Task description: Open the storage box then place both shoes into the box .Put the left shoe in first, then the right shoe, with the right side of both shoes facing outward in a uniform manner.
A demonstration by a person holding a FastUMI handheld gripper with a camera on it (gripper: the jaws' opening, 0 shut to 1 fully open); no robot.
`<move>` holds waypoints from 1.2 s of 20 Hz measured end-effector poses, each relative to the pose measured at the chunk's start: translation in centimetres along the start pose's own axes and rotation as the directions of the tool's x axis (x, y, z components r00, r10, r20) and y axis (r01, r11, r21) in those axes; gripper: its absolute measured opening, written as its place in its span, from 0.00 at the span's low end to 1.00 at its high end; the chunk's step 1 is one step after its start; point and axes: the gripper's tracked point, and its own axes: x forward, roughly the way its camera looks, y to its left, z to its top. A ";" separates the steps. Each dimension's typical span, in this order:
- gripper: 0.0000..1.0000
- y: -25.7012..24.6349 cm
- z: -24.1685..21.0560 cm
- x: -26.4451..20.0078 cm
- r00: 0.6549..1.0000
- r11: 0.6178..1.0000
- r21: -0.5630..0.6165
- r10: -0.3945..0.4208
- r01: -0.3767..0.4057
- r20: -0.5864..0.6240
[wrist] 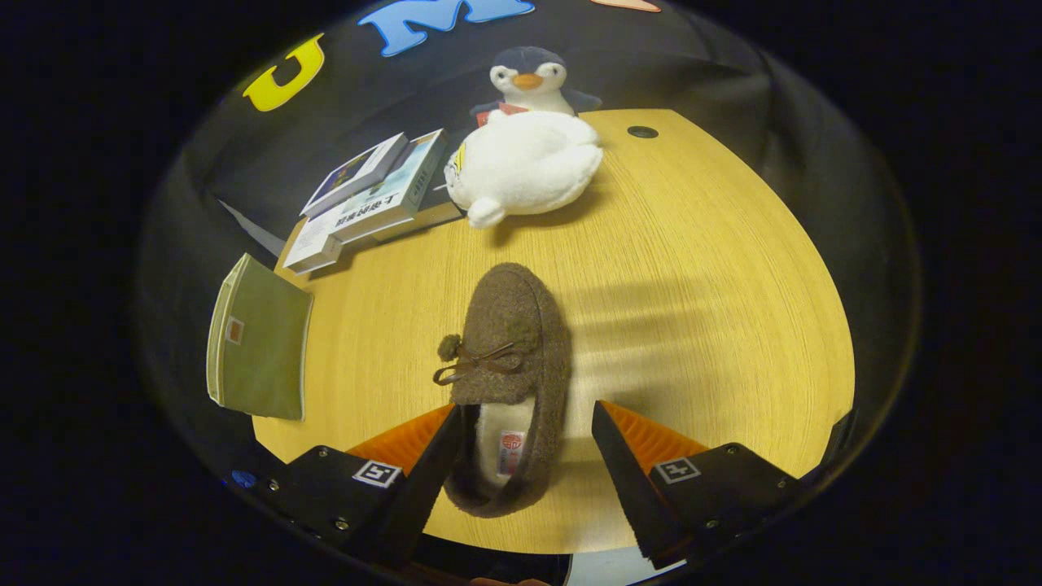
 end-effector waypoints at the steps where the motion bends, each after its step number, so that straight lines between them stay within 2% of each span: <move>1: 0.97 -0.2 -0.1 0.6 1.000 1.000 -0.002 -0.012 0.012 -0.013; 3: 0.96 -1.0 -0.1 1.7 0.999 0.999 0.001 -0.041 0.041 -0.030; 4: 0.90 -1.3 -0.1 2.2 0.998 0.999 0.008 -0.045 0.045 -0.037; 6: 0.88 -1.6 0.6 3.0 0.998 0.998 0.031 -0.053 0.054 -0.035; 8: 0.74 -1.9 0.4 3.8 0.997 0.997 0.039 -0.058 0.060 -0.055; 9: 0.71 -1.7 0.5 4.0 0.997 0.998 0.044 -0.048 0.051 -0.061; 10: 0.31 -1.2 0.5 4.2 0.997 0.997 0.069 -0.035 0.040 -0.066; 11: 0.18 -1.1 0.6 4.3 0.997 0.997 0.069 -0.041 0.045 -0.069; 12: 0.14 -1.2 0.5 4.3 0.996 0.997 0.047 -0.061 0.064 -0.072; 13: 0.14 -1.4 0.8 3.9 0.995 0.995 0.059 -0.074 0.077 -0.061; 14: 0.00 -1.2 0.9 3.8 0.995 0.995 0.052 -0.076 0.080 -0.071; 20: 0.00 1.3 2.5 2.1 0.998 0.995 0.090 -0.026 0.031 -0.059; 24: 0.00 3.7 4.5 0.3 0.999 0.999 0.041 -0.019 0.020 -0.026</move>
